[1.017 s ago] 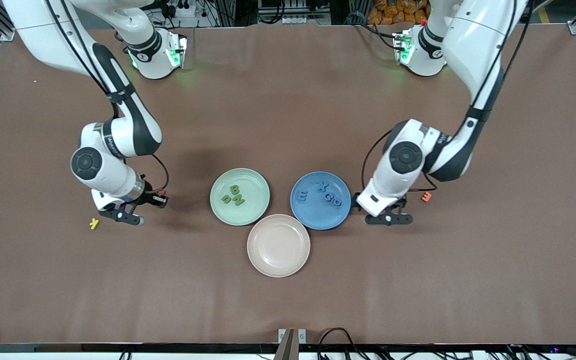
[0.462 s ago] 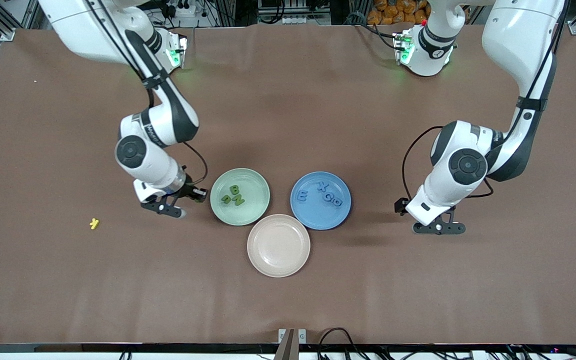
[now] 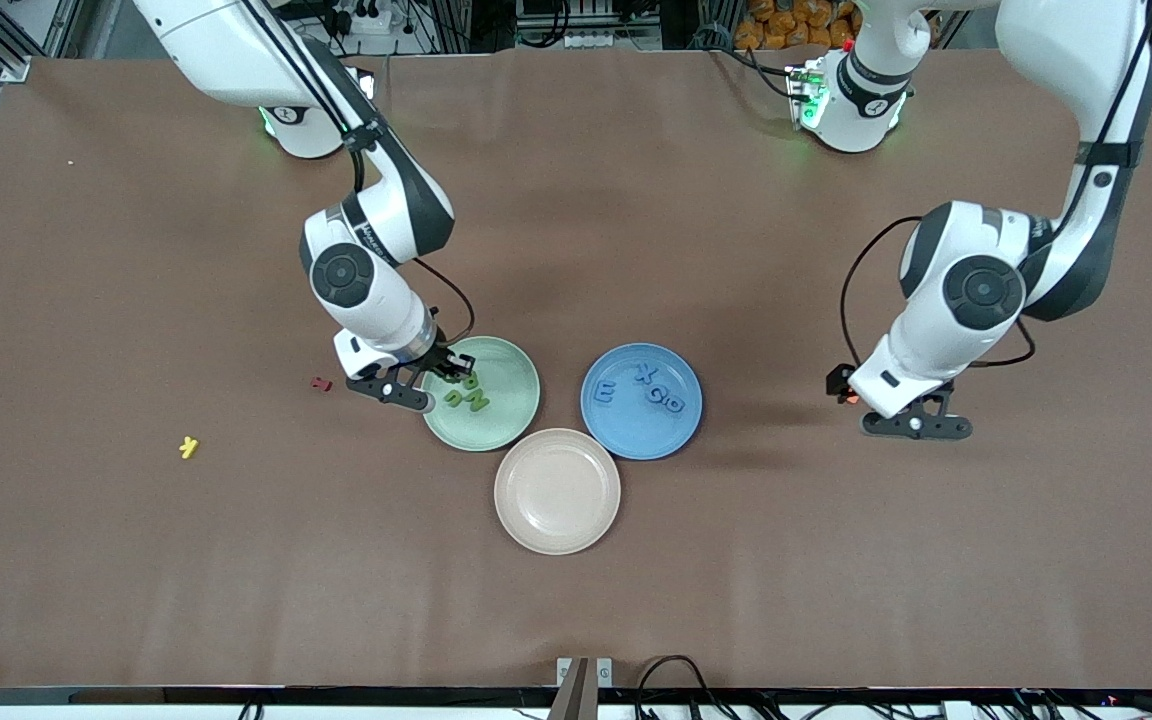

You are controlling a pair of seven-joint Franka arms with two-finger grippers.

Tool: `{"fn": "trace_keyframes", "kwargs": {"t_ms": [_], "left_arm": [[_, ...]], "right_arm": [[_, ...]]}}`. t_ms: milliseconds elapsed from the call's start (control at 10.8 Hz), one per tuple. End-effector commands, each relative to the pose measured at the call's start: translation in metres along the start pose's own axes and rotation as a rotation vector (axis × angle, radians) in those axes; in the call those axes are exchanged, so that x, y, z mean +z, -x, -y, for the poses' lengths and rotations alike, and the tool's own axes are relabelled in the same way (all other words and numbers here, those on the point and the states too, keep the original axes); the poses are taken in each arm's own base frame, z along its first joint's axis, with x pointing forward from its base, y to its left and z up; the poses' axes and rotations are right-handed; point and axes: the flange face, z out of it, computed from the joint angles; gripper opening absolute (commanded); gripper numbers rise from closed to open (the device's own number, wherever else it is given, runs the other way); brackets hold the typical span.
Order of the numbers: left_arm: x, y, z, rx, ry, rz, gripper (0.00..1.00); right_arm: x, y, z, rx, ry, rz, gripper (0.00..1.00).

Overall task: Sort letters by color into matching plates
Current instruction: 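Drop the green p onto the green plate while the left gripper withdraws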

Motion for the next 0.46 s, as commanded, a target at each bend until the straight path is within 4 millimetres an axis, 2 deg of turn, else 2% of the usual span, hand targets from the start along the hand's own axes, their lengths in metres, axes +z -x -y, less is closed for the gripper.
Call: {"fn": "trace_keyframes", "kwargs": {"t_ms": [0, 92, 277, 370], "left_arm": [[-0.027, 0.028, 0.015, -0.001, -0.026, -0.006, 1.0], [-0.039, 0.025, 0.021, -0.027, -0.011, -0.024, 1.0], [-0.081, 0.03, 0.023, -0.078, 0.081, -0.064, 1.0], [-0.098, 0.032, 0.032, -0.069, 0.117, -0.077, 1.0]], "right_arm": [[0.001, -0.004, 0.008, 0.053, -0.006, 0.007, 1.0], [0.001, -0.007, 0.005, 0.045, 0.0, 0.002, 1.0], [-0.003, -0.017, -0.007, -0.03, 0.013, 0.005, 1.0], [-0.008, -0.03, -0.021, -0.056, 0.024, 0.0, 1.0]]}}
